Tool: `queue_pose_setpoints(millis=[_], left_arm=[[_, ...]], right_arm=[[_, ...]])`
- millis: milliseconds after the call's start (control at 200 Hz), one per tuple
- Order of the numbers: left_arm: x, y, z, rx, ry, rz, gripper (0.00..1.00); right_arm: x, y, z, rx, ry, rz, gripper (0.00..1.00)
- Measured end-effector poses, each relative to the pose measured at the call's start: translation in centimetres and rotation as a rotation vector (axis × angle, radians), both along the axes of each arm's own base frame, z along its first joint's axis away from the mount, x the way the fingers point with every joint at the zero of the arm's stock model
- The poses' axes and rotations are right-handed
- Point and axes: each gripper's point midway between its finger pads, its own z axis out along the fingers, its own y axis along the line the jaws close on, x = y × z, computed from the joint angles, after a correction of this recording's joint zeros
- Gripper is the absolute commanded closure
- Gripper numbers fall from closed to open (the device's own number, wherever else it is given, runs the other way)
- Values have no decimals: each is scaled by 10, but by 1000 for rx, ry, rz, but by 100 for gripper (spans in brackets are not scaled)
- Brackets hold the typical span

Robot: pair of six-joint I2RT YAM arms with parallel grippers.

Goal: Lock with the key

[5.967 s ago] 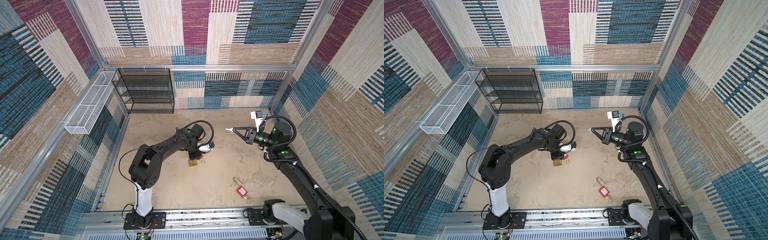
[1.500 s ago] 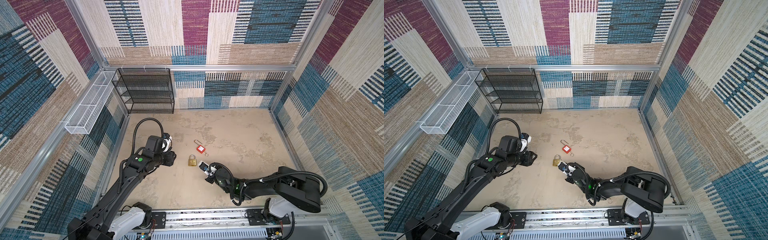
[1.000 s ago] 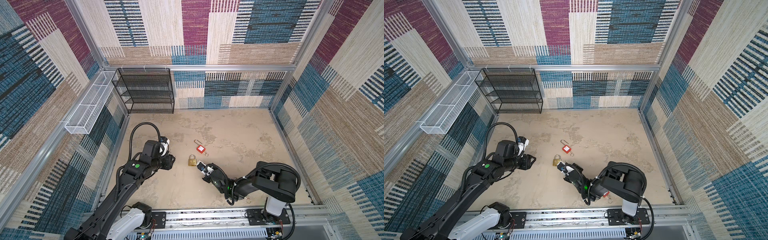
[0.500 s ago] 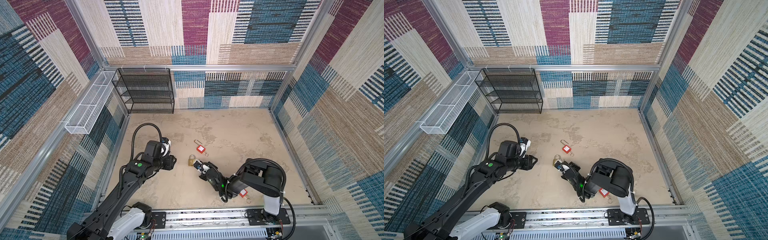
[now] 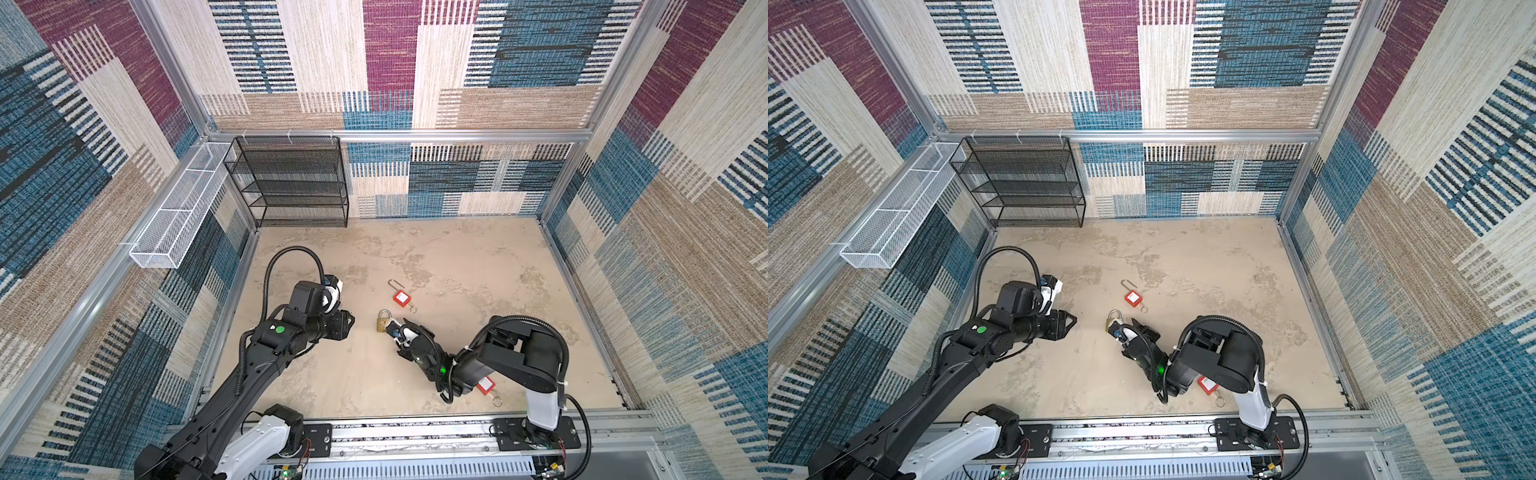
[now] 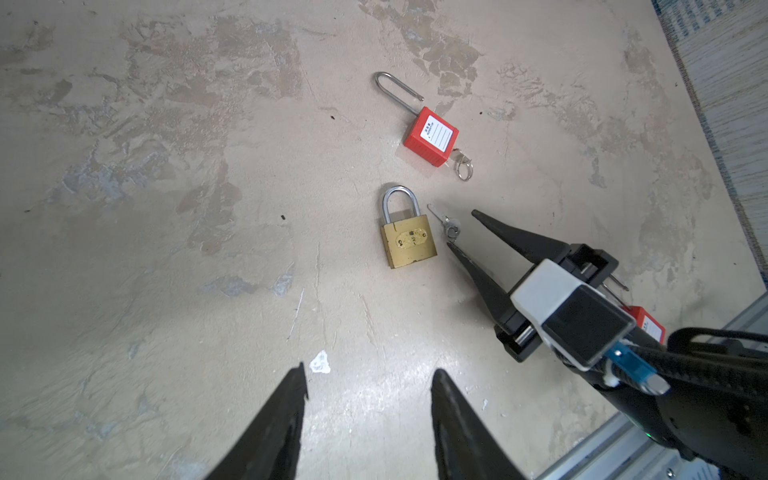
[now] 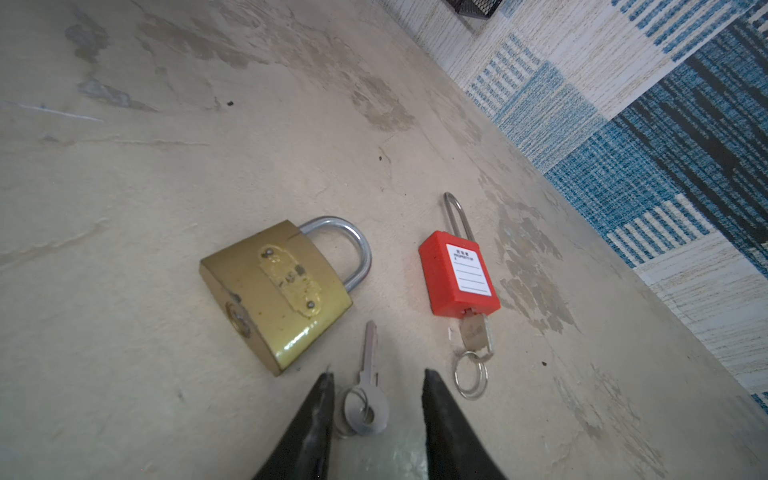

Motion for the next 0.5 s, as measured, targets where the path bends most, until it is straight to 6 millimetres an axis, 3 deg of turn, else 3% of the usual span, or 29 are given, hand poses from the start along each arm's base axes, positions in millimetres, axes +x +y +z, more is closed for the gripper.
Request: queue_pose_setpoints(millis=[55, 250, 396, 501], left_arm=[[-1, 0, 0, -1, 0, 1, 50], [-3, 1, -1, 0, 14, 5, 50], [-4, 1, 1, -3, 10, 5, 50], [-4, 1, 5, -6, 1, 5, 50]], right_arm=[[-1, 2, 7, 20, 4, 8, 46], [-2, 6, 36, 114, 72, 25, 44], [24, -21, 65, 246, 165, -65, 45], [42, -37, 71, 281, 242, -124, 47]])
